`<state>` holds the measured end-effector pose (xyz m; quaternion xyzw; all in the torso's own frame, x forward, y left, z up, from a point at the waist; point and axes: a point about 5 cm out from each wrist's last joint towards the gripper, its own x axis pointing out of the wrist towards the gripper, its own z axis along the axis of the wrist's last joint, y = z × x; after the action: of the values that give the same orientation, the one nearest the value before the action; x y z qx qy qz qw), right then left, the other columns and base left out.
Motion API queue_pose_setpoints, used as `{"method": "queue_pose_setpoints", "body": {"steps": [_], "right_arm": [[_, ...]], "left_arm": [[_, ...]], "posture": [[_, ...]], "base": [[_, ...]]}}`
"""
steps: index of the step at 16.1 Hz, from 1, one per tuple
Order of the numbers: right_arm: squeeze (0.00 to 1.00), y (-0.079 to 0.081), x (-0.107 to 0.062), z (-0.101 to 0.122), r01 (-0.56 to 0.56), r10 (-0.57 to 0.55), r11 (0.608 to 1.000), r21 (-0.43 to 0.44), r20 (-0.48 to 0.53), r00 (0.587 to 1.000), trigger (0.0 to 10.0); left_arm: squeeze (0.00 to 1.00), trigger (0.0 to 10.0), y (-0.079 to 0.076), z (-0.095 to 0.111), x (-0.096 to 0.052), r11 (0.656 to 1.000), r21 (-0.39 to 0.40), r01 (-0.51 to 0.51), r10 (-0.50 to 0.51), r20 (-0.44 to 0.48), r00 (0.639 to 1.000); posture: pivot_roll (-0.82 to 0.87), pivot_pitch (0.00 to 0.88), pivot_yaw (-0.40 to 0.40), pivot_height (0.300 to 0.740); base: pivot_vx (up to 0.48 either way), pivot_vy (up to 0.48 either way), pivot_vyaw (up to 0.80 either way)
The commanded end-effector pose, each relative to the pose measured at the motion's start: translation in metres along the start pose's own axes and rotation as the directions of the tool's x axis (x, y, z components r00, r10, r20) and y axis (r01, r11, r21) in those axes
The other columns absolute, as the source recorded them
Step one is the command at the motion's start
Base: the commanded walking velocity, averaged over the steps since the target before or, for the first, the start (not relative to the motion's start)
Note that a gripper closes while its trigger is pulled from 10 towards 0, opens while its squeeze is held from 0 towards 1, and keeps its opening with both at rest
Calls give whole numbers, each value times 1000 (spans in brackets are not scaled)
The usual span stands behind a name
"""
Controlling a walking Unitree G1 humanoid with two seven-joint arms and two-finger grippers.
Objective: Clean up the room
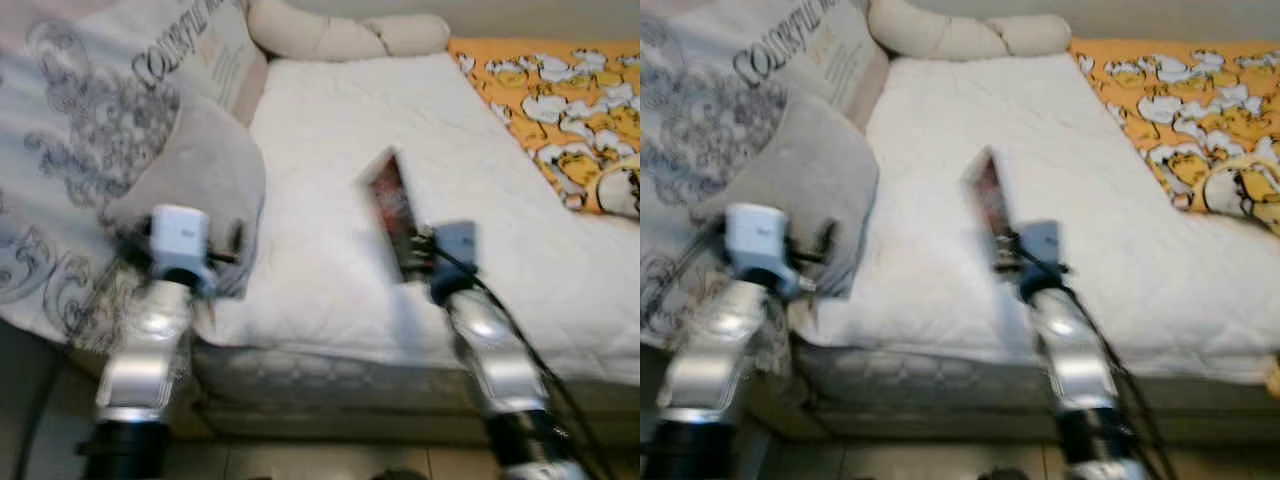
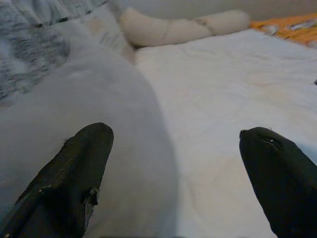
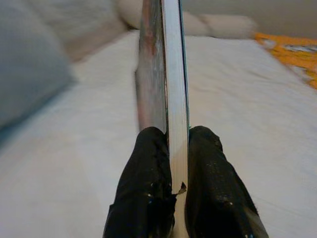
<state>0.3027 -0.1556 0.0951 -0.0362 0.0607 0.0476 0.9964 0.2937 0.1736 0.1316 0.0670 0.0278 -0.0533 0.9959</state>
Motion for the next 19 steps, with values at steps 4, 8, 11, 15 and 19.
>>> {"method": "queue_pose_setpoints", "body": {"steps": [4, 8, 11, 15, 19], "right_arm": [[0, 7, 3, 14, -21, 21, 1000, 6, 64, 998, 10000], [0, 7, 3, 14, -21, 21, 1000, 3, 65, 998, 10000], [0, 7, 3, 14, -22, 22, 1000, 0, 65, 998, 10000], [0, 6, 2, 16, -18, 17, 1000, 3, 77, 997, 10000], [0, 0, -8, 21, -15, 6, 996, 91, 94, 996, 10000]], "left_arm": [[0, 10000, 10, 1, -1, 999, 17, -27, 27, 3, 1000], [0, 10000, 8, 1, -2, 1000, 16, -23, 23, 2, 1000], [0, 10000, 8, 1, -2, 1000, 17, -19, 19, 2, 1000], [0, 10000, 4, 2, -4, 999, 37, 10, -10, 0, 1000], [0, 10000, 0, 4, -17, 993, 83, 88, -88, -6, 996]], "posture": [[31, 0, 24, 740], [31, 0, 24, 740], [33, 0, 23, 740], [27, 0, 30, 740], [32, 0, 31, 740]], "base": [[384, 0, 0], [386, 0, 0], [386, 0, 0], [313, 0, 0], [0, 0, 0]]}}
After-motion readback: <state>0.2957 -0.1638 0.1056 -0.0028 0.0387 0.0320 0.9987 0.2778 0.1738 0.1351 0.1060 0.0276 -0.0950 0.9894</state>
